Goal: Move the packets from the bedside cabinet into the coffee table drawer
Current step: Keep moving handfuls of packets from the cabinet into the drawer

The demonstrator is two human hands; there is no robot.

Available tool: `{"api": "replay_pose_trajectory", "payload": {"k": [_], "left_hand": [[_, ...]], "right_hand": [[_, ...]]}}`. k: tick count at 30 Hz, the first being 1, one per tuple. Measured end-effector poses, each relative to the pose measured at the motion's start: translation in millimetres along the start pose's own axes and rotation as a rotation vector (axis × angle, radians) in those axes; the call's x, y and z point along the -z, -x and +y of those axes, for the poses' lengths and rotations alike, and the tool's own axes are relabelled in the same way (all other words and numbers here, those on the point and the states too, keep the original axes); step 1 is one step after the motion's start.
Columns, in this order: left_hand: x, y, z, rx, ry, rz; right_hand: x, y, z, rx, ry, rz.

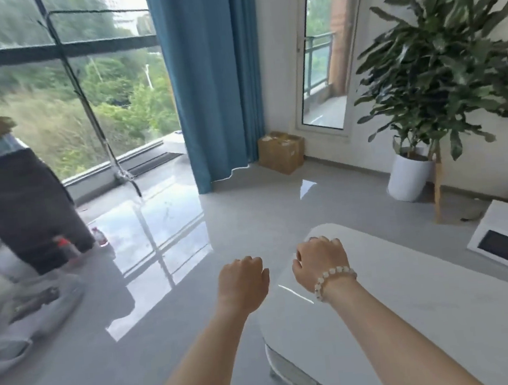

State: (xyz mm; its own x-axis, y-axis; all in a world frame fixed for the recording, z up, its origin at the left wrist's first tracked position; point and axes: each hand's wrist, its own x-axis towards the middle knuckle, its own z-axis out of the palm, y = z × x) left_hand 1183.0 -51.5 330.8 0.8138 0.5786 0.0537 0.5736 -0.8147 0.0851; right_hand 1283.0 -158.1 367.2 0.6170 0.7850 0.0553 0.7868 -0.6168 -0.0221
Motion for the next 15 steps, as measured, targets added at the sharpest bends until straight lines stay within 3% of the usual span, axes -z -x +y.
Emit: {"api": "replay_pose_trajectory", "payload": {"k": [15], "left_hand": [[47, 109, -307, 0.608, -0.001, 0.034]], "right_hand": [[-14, -51, -340, 0.587, -0.060, -0.089]]}}
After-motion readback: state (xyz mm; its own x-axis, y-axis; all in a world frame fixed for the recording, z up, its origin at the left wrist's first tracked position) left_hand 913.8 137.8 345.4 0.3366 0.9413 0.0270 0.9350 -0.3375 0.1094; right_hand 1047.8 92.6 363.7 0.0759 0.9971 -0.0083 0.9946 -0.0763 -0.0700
